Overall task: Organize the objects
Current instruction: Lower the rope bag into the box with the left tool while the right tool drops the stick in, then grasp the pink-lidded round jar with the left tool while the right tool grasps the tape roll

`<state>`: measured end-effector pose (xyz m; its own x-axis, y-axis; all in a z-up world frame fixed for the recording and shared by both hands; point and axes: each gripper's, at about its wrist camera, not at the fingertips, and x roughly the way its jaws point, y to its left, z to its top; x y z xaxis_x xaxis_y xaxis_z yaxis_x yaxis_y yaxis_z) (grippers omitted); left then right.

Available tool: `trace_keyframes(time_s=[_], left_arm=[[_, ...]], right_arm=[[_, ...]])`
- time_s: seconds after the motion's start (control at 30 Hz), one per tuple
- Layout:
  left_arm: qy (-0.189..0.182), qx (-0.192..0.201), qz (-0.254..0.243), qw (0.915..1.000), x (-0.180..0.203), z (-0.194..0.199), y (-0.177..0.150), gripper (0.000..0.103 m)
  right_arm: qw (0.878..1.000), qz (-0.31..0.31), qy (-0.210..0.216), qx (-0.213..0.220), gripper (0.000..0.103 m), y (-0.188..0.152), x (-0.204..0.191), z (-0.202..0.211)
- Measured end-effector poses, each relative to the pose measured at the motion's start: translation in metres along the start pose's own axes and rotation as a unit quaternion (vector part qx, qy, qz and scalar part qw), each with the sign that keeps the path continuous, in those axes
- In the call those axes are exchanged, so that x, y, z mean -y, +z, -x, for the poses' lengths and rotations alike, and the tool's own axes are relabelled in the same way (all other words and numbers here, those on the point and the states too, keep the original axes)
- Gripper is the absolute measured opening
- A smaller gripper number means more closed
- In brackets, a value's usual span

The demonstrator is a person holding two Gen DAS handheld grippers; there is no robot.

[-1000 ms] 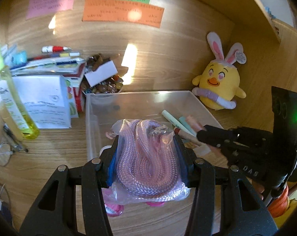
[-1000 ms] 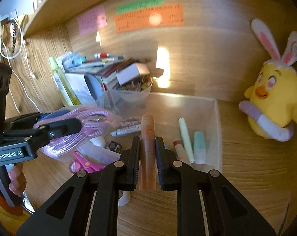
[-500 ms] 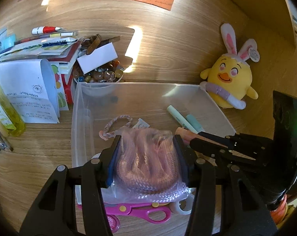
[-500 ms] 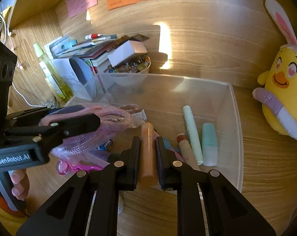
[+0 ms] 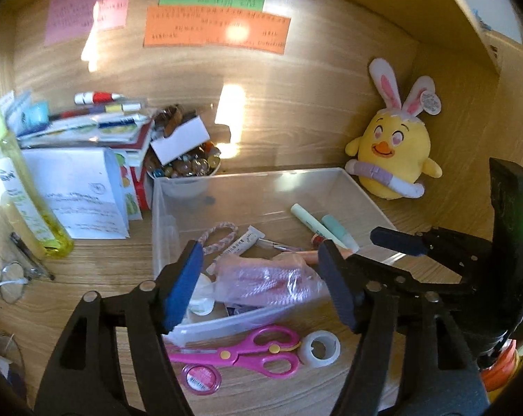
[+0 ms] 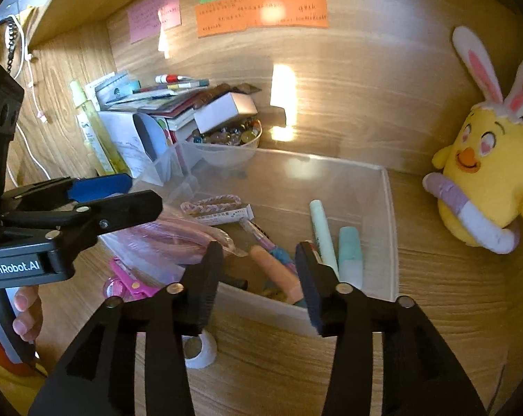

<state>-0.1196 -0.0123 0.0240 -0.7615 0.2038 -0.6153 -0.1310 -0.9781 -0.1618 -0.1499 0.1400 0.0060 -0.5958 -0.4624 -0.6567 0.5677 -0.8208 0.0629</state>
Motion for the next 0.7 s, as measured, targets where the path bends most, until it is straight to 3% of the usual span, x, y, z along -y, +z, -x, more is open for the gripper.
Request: trace_keyframes(time_s=[0.2,0.4,0.5,0.7], left_arm=[[0.024,0.020,-0.010,0.9994,0.001,0.025,-0.010,0.082],[0.055,0.026,-0.005,0.9981,-0.010,0.047,-0.027,0.095],[0.075,0.010,-0.005,0.9971,-0.020,0.047,-0.037,0.096],[0.088,-0.036,0.011,0.9954,-0.041,0.034,-0.065,0.096]], right_arm=[[1.000,0.010,-0.004,0.012,0.056,-0.008,-0.006,0.019],[1.000,0.015,0.000,0.014,0.060,-0.018,-0.011,0.033],[1.000,0.015,0.001,0.012,0.069,-0.026,-0.014,0.037],[1.000,0.022,0.006,-0.006,0.070,-0.043,-0.023,0.035]])
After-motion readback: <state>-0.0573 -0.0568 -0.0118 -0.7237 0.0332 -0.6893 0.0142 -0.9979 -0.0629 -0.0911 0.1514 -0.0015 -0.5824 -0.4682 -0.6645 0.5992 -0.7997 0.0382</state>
